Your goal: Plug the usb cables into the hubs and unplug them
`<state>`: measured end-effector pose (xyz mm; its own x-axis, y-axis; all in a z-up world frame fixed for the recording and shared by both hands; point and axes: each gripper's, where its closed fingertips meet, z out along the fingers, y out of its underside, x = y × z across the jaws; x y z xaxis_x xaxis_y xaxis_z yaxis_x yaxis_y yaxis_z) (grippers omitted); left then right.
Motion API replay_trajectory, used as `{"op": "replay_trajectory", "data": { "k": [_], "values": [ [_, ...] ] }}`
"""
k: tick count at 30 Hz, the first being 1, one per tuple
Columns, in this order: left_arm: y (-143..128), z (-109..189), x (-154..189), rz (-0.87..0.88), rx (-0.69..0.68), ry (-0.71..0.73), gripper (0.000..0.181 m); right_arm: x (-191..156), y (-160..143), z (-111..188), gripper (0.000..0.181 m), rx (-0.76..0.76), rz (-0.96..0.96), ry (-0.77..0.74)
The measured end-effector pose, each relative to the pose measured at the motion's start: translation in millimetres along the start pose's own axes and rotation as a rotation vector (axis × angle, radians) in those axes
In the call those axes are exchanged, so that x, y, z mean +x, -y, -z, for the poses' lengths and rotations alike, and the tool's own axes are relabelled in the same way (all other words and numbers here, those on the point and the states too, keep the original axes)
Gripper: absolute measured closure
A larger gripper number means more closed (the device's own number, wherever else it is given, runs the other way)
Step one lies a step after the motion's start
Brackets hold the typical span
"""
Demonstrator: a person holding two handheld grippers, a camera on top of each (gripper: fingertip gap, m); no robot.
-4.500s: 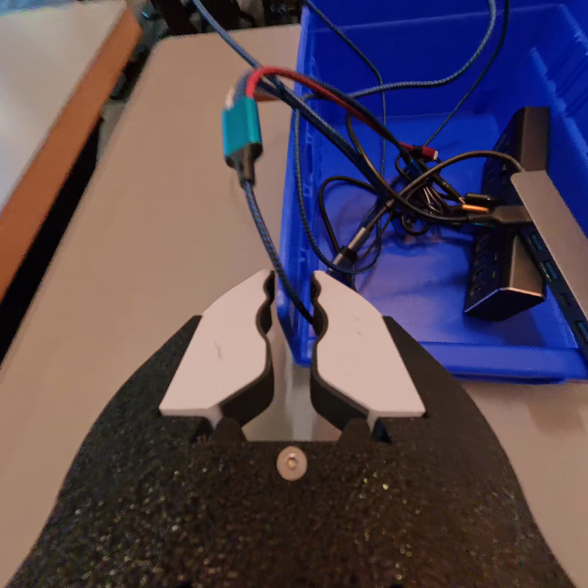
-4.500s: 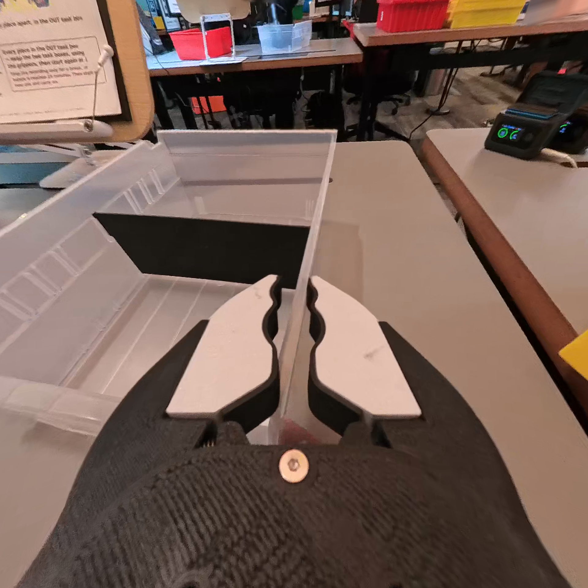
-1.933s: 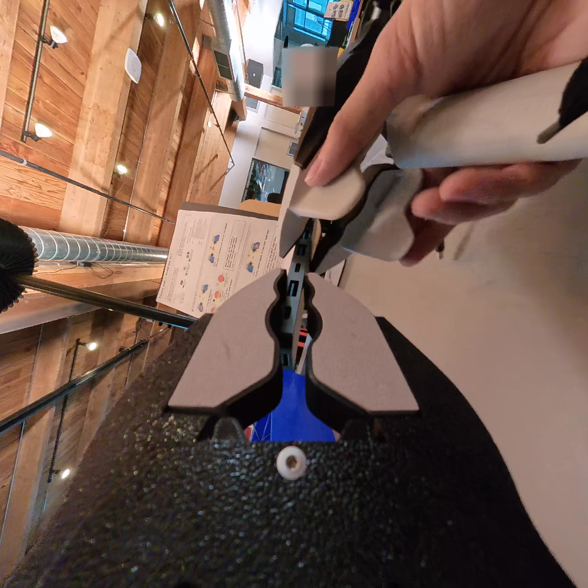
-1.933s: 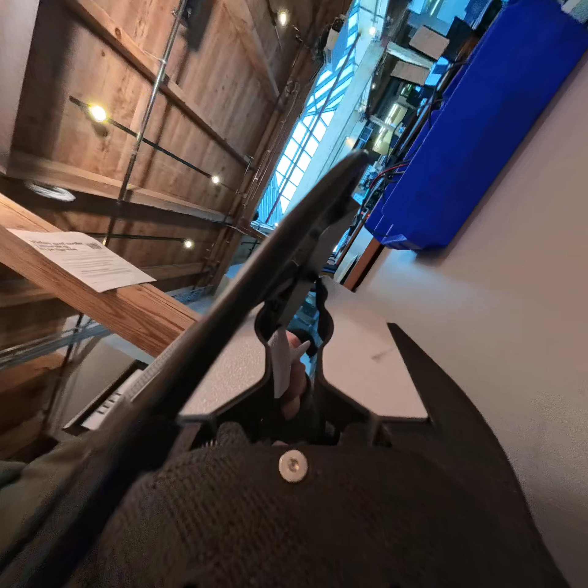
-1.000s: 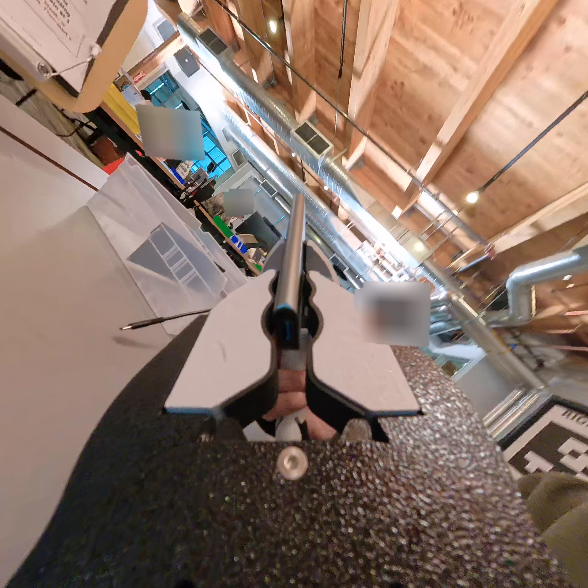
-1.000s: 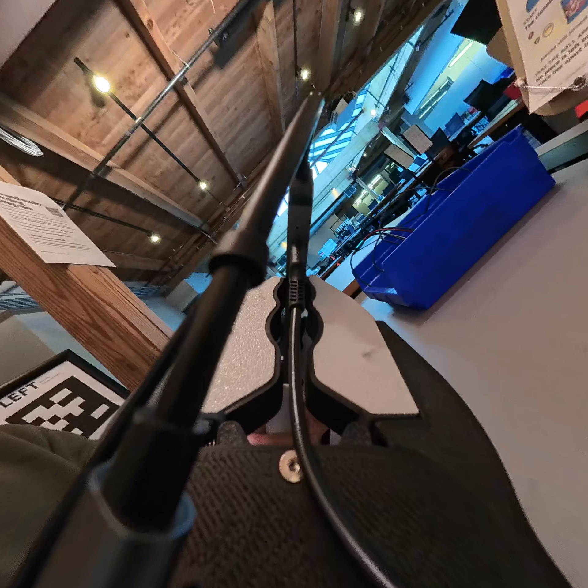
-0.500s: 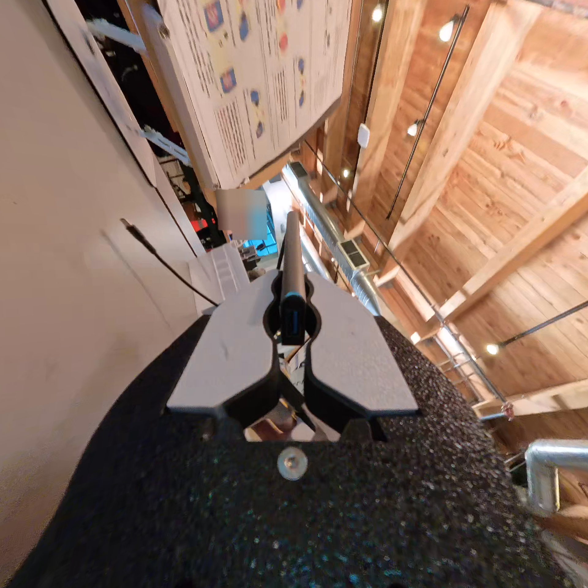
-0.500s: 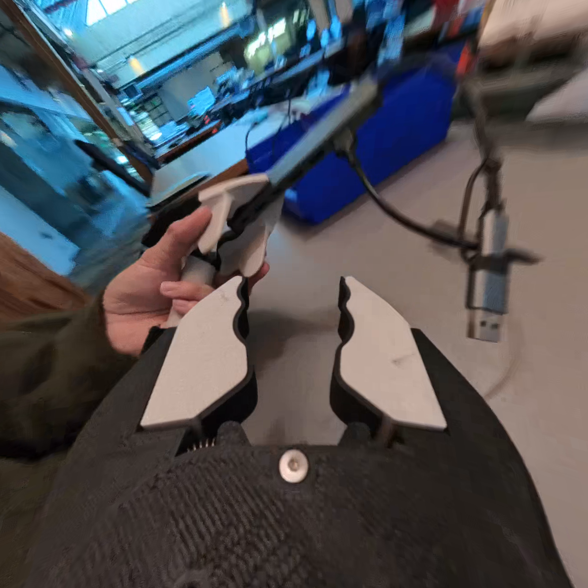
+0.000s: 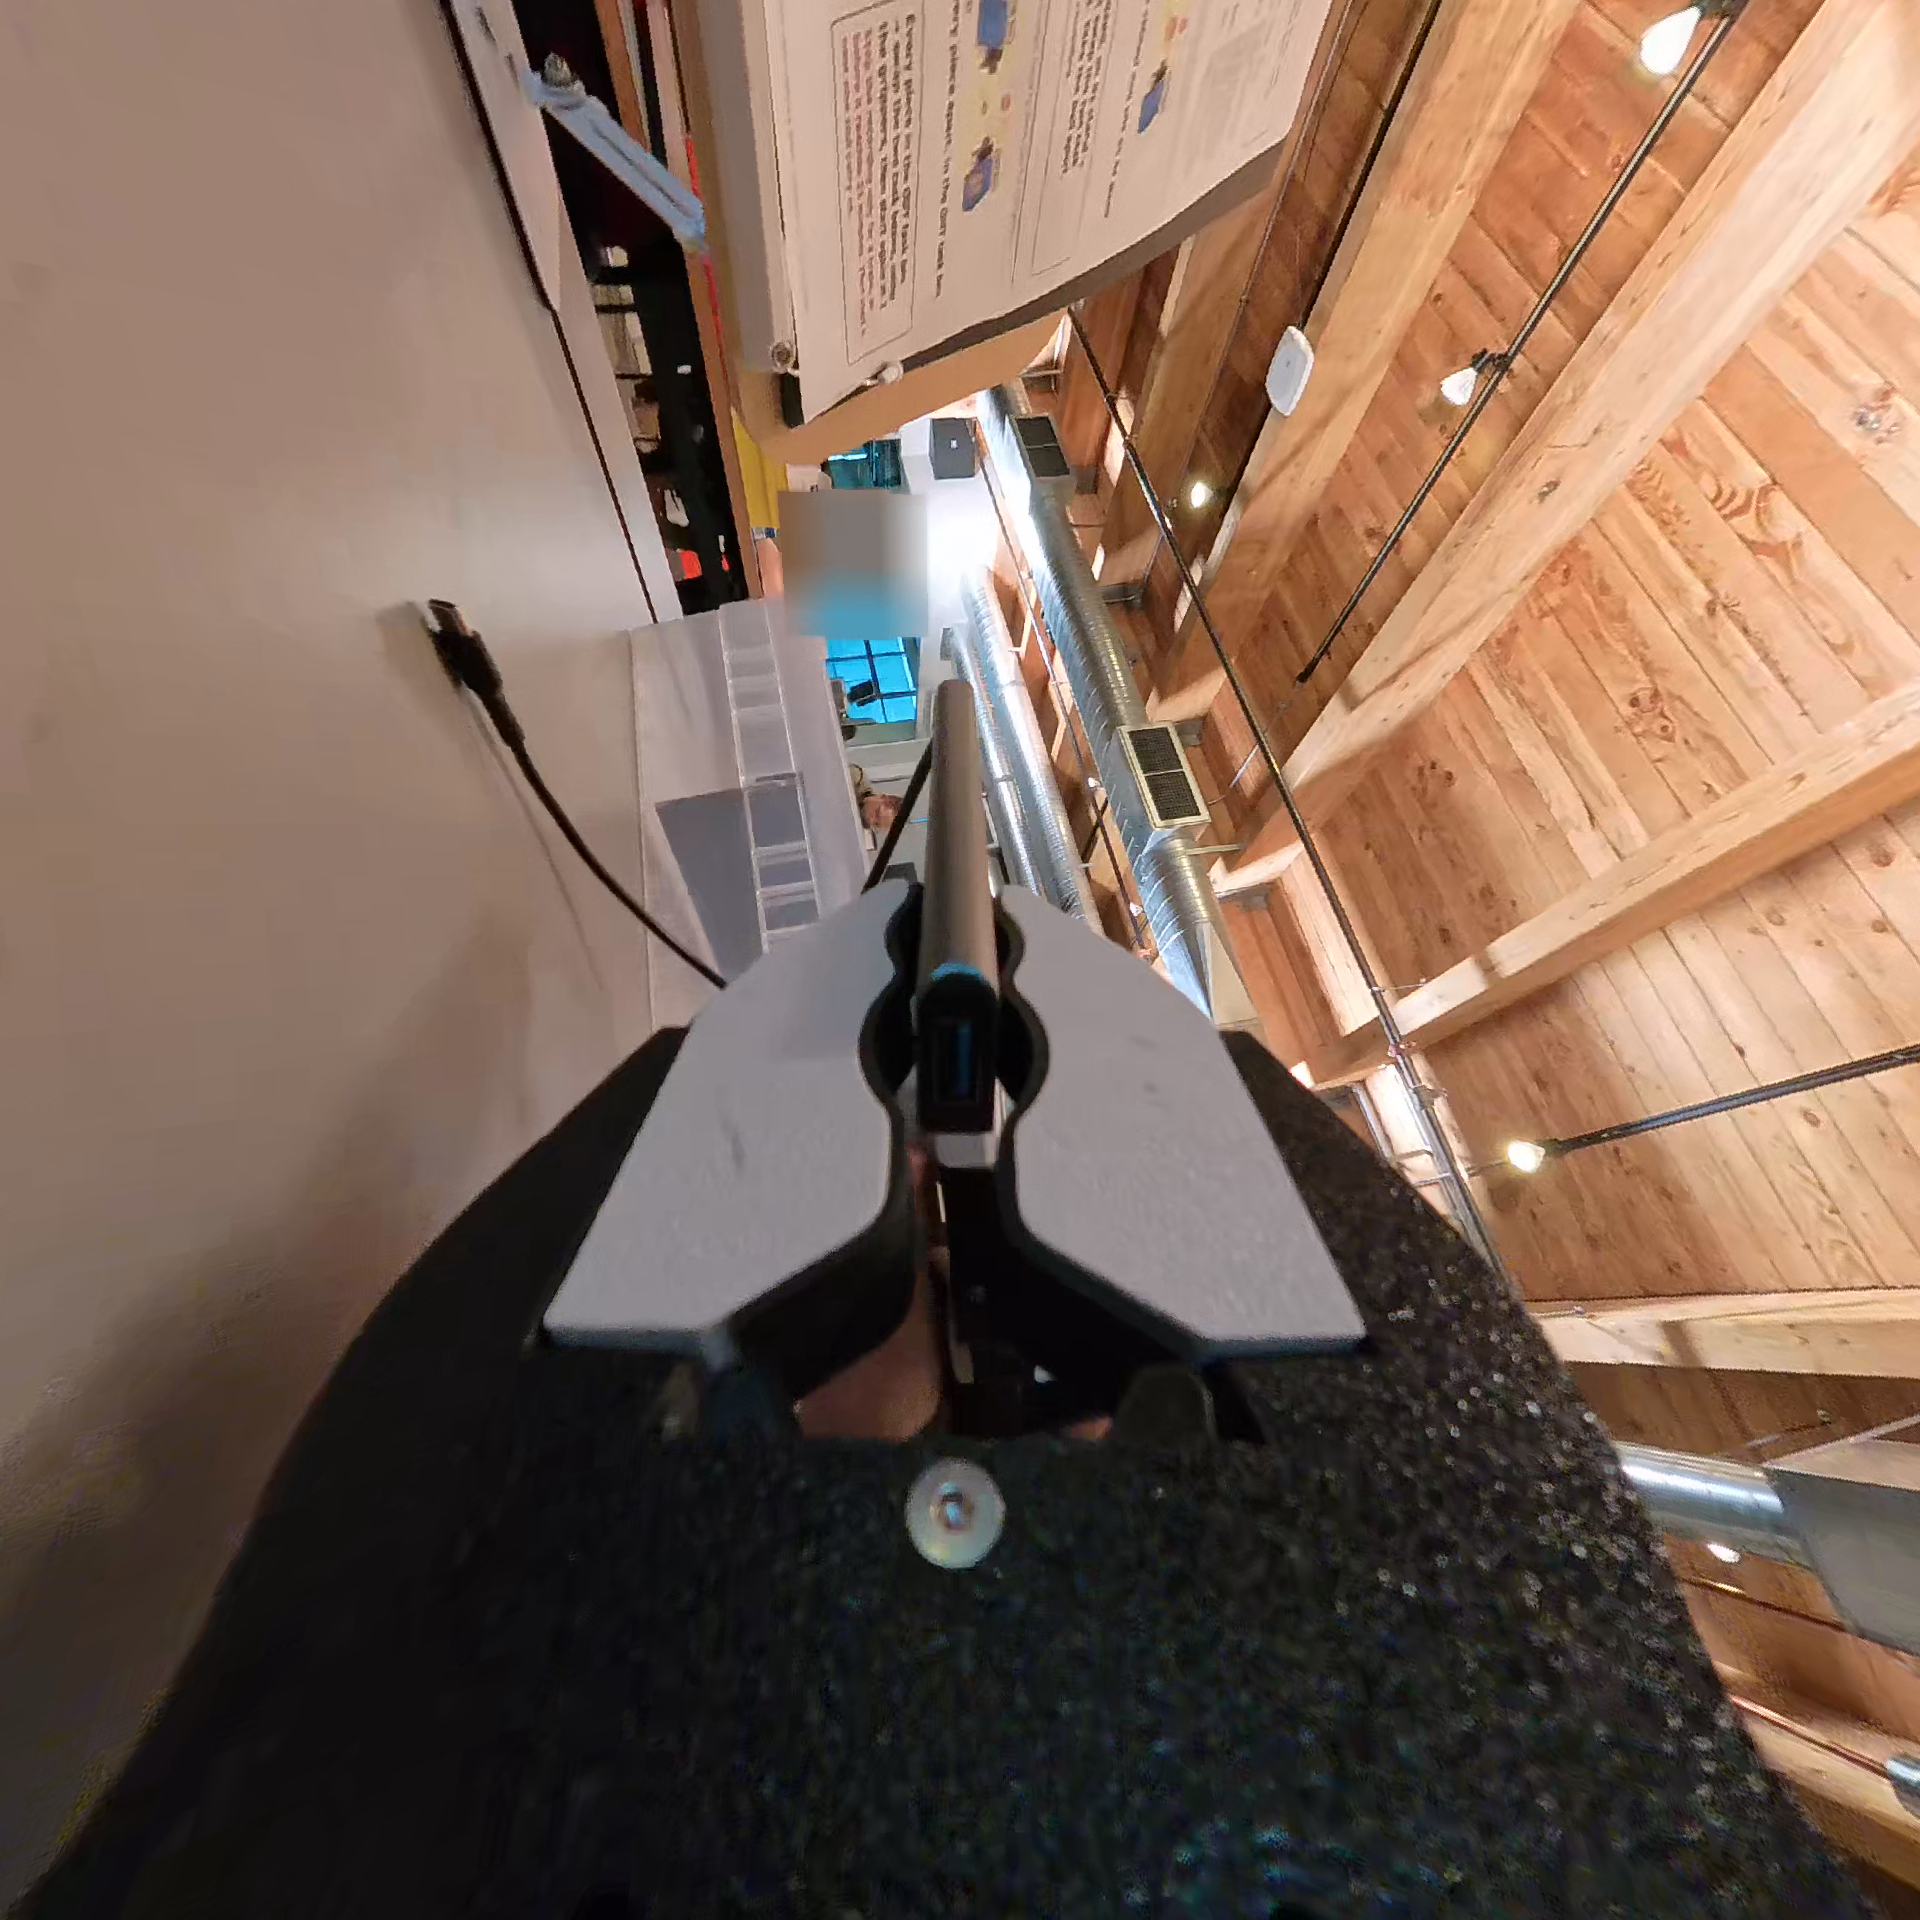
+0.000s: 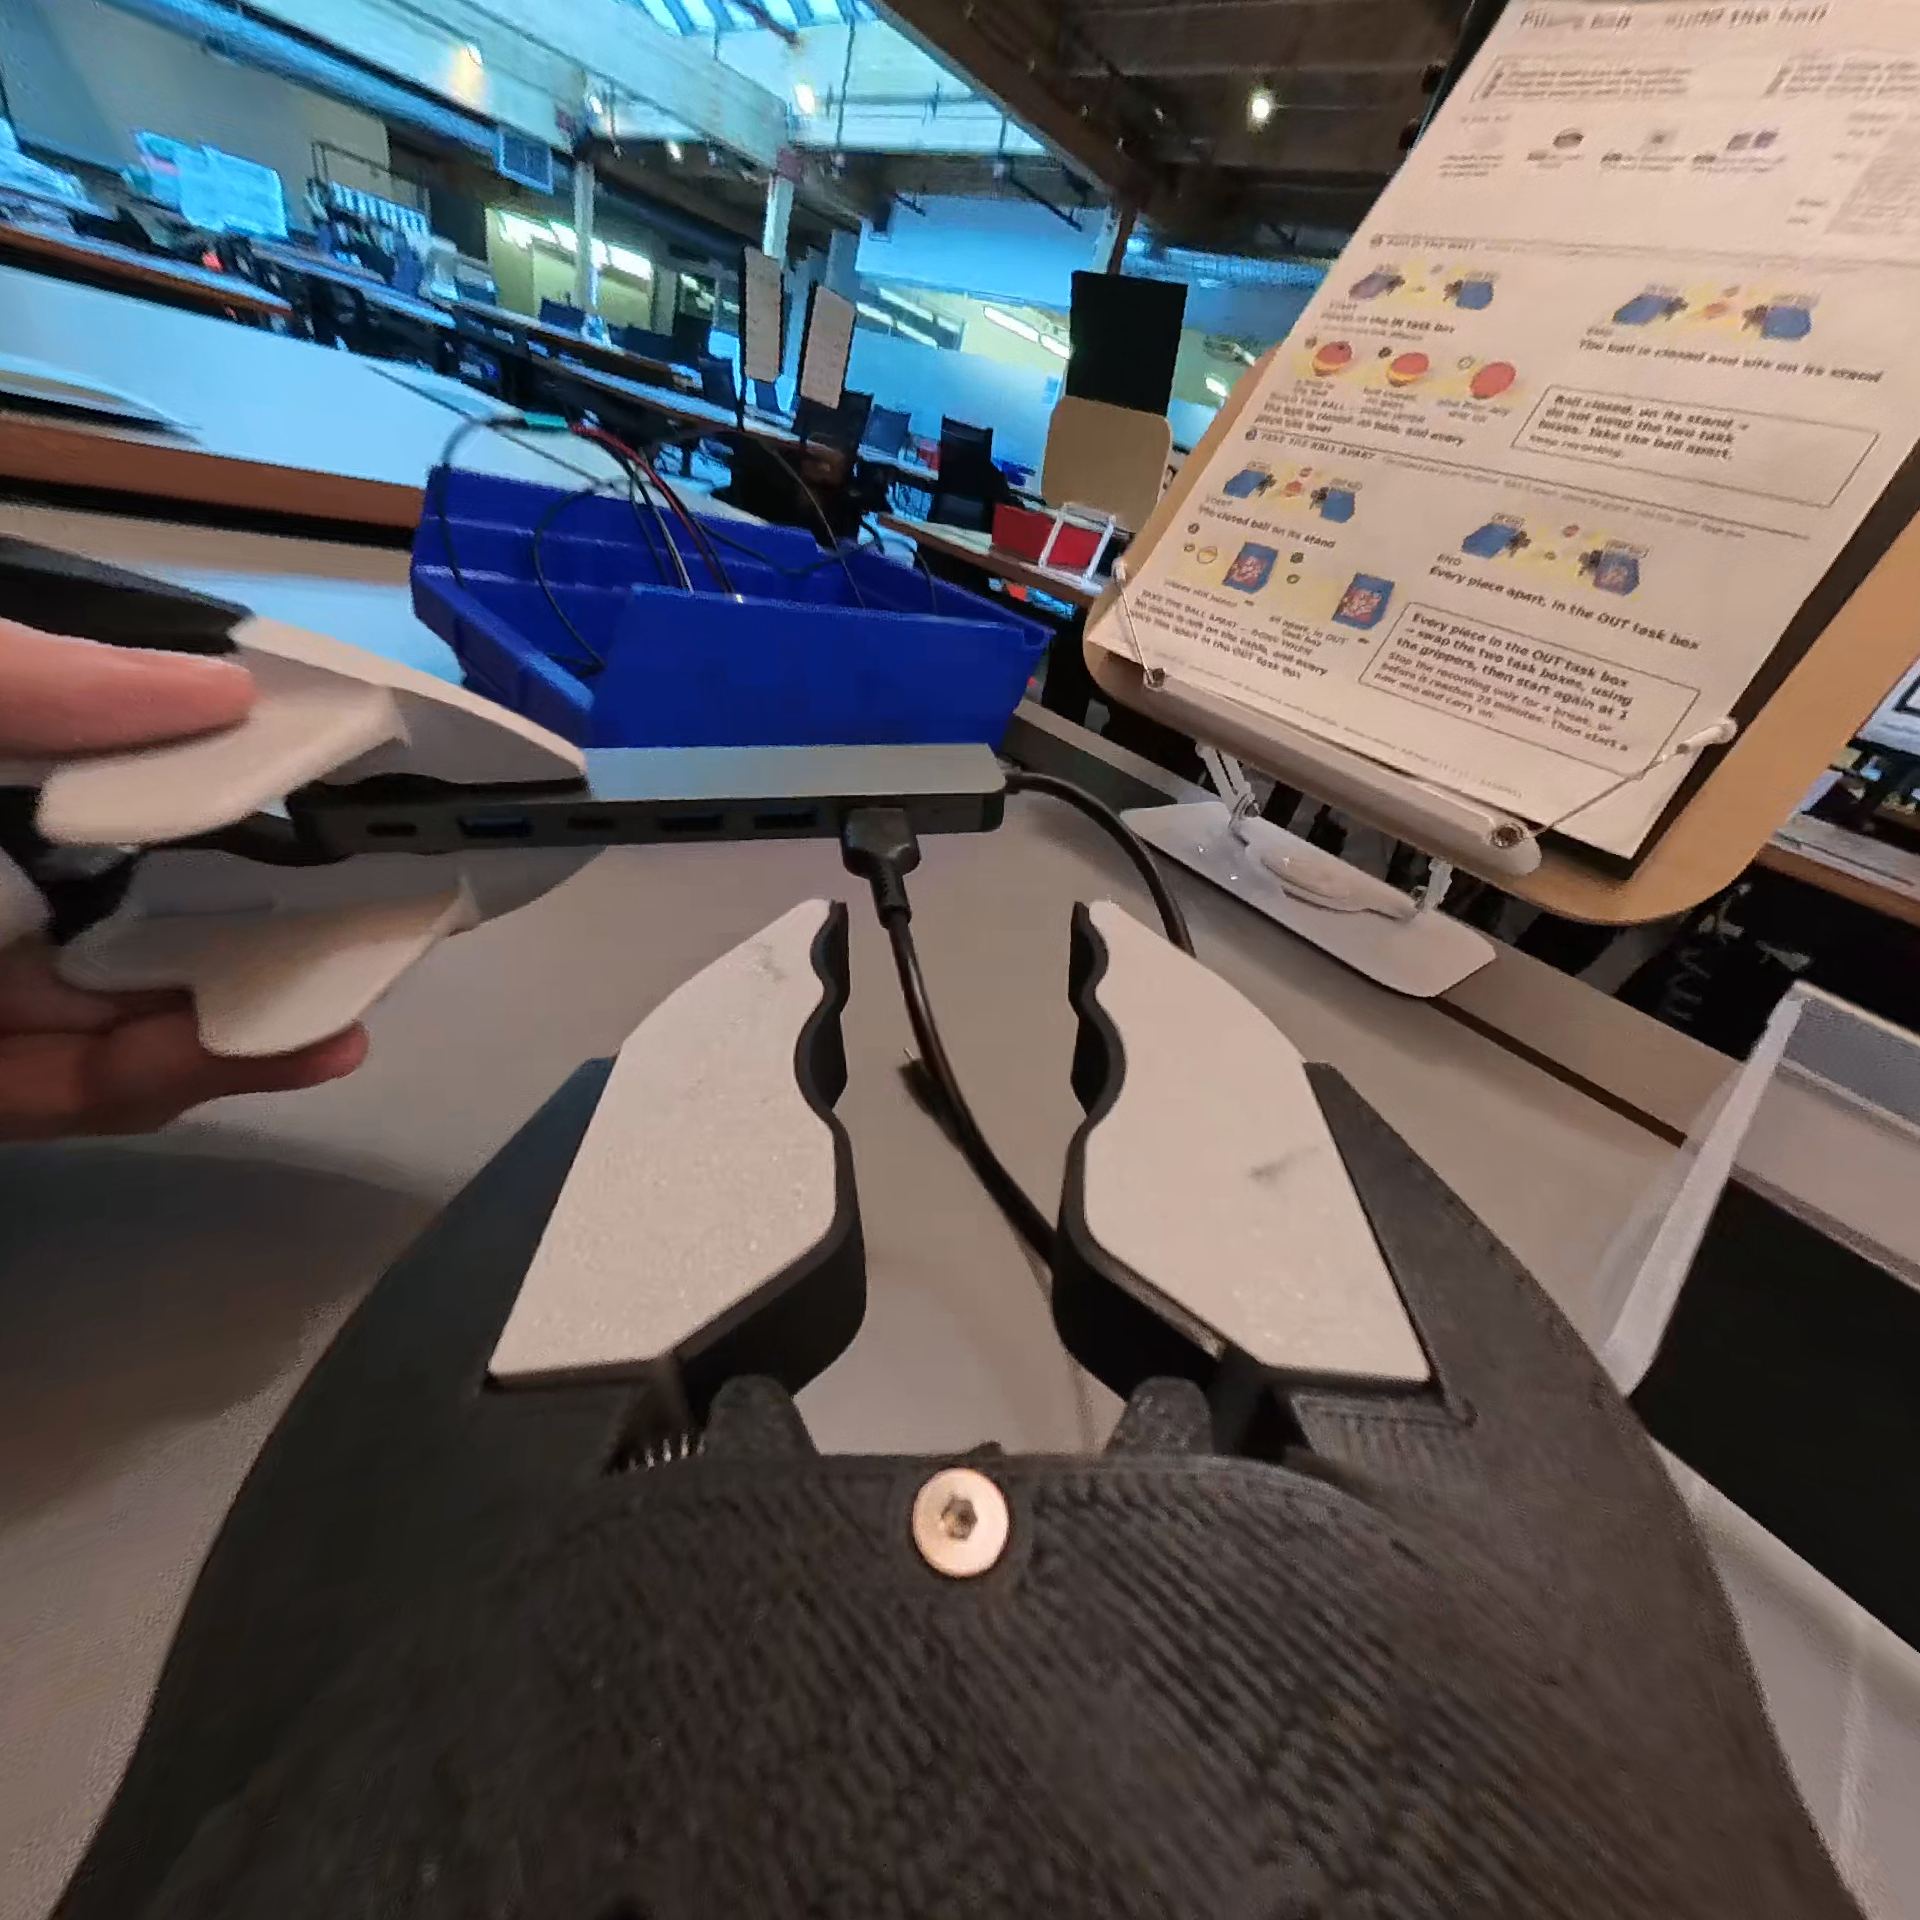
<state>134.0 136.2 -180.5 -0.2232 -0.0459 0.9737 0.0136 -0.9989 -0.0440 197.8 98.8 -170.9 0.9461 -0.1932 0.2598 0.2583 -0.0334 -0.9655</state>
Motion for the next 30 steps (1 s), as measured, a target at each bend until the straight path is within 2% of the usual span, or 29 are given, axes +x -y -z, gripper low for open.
{"op": "replay_trajectory", "data": {
  "k": [2,7,11,15,17,20,22,24,26,30],
  "values": [
    [-8,-1,-3,-0.021,-0.025,0.017,0.172,1,-8,-2,0.143,-0.032,0.005,0.005],
    [-24,-2,-10,-0.008,-0.058,0.038,0.171,-12,-9,-4,0.166,-0.042,0.058,0.055],
    [-26,-2,-9,-0.039,-0.066,0.044,0.171,-12,-9,-3,0.166,-0.048,0.043,0.053],
    [-32,-6,0,-0.194,-0.136,0.021,0.170,-7,-4,1,0.166,-0.009,-0.049,0.080],
    [-33,-7,8,-0.398,-0.171,0.001,0.163,4,-4,2,0.166,0.003,-0.098,0.031],
    [-29,-7,9,-0.984,-0.190,0.079,0.151,15,-6,4,0.166,-0.009,-0.147,-0.002],
    [-26,-8,7,-1.382,-0.184,0.164,0.135,12,-7,2,0.166,-0.020,-0.151,0.021],
    [-26,-8,6,-1.690,-0.178,0.215,0.131,3,-6,0,0.166,-0.024,-0.122,0.052],
    [-21,-7,3,-1.815,-0.162,0.259,0.129,1,-6,-1,0.166,-0.026,-0.095,0.051],
    [-13,-6,-4,-1.780,-0.196,0.266,0.127,-7,-4,-1,0.166,-0.011,-0.102,0.128]
  ]
}}
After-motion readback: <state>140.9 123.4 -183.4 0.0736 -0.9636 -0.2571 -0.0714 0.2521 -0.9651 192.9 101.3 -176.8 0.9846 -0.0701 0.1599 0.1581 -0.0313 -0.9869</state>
